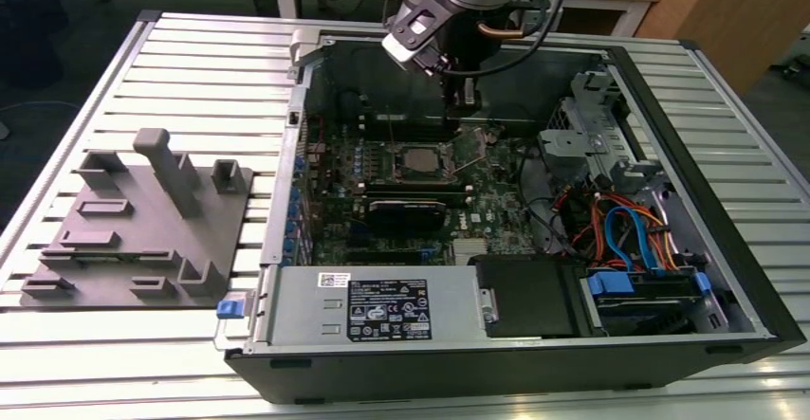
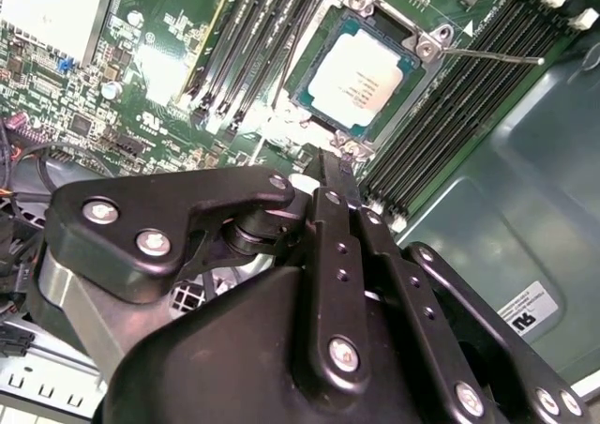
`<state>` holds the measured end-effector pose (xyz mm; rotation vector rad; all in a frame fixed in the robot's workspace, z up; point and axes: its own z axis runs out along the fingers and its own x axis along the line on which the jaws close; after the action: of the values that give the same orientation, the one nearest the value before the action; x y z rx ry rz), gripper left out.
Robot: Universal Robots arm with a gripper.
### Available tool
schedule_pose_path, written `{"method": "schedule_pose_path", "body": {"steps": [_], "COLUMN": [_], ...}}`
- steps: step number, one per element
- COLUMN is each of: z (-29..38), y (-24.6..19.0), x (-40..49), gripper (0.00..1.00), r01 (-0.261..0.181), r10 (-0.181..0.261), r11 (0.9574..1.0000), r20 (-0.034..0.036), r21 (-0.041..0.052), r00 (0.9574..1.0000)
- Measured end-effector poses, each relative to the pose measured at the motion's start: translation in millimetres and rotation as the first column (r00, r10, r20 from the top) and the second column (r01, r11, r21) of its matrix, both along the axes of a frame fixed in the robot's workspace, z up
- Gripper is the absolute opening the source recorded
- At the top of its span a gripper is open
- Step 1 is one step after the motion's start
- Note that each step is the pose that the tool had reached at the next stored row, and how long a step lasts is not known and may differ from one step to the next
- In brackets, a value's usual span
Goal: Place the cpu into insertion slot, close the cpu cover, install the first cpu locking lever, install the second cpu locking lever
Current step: 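Close the cpu cover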
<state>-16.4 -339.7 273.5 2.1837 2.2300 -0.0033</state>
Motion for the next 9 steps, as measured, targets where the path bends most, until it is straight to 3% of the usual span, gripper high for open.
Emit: {"method": "schedule_pose_path", "body": {"steps": [9], "z": [0.0], "y": [0.0], "x": [4.7], "gripper": [0.10], "r01": [0.000], "r10": [0.000], "r11": [1.0000], "r20": [-0.0001], "r21": [-0.0001], "r00": [1.0000]}}
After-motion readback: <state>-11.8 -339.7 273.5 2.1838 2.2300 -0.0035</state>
